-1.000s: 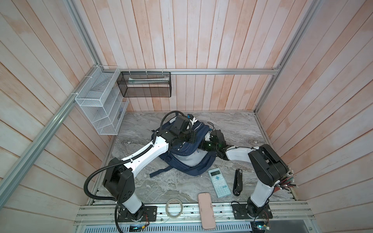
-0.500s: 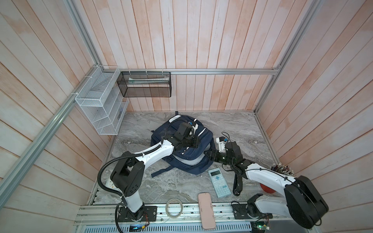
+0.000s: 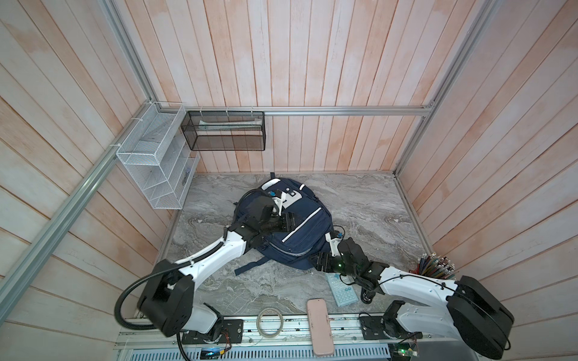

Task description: Pack the student bag

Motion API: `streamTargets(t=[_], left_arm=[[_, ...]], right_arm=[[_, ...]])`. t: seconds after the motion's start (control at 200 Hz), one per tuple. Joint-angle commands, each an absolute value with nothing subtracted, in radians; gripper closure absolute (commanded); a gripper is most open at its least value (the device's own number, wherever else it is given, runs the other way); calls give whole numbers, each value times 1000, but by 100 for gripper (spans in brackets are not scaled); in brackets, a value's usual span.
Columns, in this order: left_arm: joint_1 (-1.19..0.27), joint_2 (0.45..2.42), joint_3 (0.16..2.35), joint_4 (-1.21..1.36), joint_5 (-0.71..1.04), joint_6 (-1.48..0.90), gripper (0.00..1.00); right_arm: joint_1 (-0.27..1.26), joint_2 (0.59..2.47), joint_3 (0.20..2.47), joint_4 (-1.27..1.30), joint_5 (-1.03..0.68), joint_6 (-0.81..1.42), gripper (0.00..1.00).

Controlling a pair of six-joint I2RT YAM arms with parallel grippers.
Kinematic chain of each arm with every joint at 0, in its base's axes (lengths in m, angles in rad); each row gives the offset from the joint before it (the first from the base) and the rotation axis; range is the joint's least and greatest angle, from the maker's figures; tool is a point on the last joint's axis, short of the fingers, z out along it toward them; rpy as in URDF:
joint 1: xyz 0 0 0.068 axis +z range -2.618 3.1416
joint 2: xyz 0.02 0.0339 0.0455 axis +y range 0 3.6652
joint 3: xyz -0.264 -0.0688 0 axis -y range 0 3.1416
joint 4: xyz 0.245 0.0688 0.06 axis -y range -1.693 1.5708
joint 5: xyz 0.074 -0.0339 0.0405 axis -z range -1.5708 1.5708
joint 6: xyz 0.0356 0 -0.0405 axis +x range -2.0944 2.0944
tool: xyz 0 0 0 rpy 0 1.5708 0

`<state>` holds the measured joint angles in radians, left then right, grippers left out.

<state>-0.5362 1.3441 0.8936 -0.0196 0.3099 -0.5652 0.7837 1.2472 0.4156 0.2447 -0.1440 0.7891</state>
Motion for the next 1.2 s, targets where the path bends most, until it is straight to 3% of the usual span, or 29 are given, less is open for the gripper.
streamTargets(t=[0.0, 0.075, 0.17, 0.355, 0.505, 0.67, 0.725, 0.78, 0.835, 1.01, 1.195], left_arm=[[-408, 1221, 711, 57, 307, -656, 36], [-317, 1150, 602, 121, 353, -710, 35], [-264, 1125, 514, 178, 355, -744, 24], [-233, 1264, 490, 335, 371, -772, 24], [-231, 1425, 561, 412, 364, -734, 34], [-233, 1550, 624, 416, 345, -727, 44], [-233, 1586, 616, 455, 364, -734, 62], [-233, 1618, 612, 483, 396, -751, 87], [-241, 1630, 601, 516, 441, -785, 98], [-324, 1562, 557, 571, 476, -912, 99], [-388, 1467, 543, 563, 431, -963, 100]], right_arm=[[770, 1322, 500, 284, -76, 745, 35], [740, 1364, 528, 276, -88, 716, 39], [676, 1402, 545, 274, -126, 699, 41], [531, 1479, 583, 303, -174, 626, 40], [451, 1536, 629, 310, -236, 581, 41], [472, 1457, 584, 315, -237, 562, 43], [502, 1403, 553, 293, -196, 570, 44], [543, 1341, 511, 271, -148, 588, 45], [611, 1273, 472, 251, -78, 614, 46], [870, 1201, 471, 242, 59, 662, 44], [938, 1388, 580, 369, 39, 616, 40]])
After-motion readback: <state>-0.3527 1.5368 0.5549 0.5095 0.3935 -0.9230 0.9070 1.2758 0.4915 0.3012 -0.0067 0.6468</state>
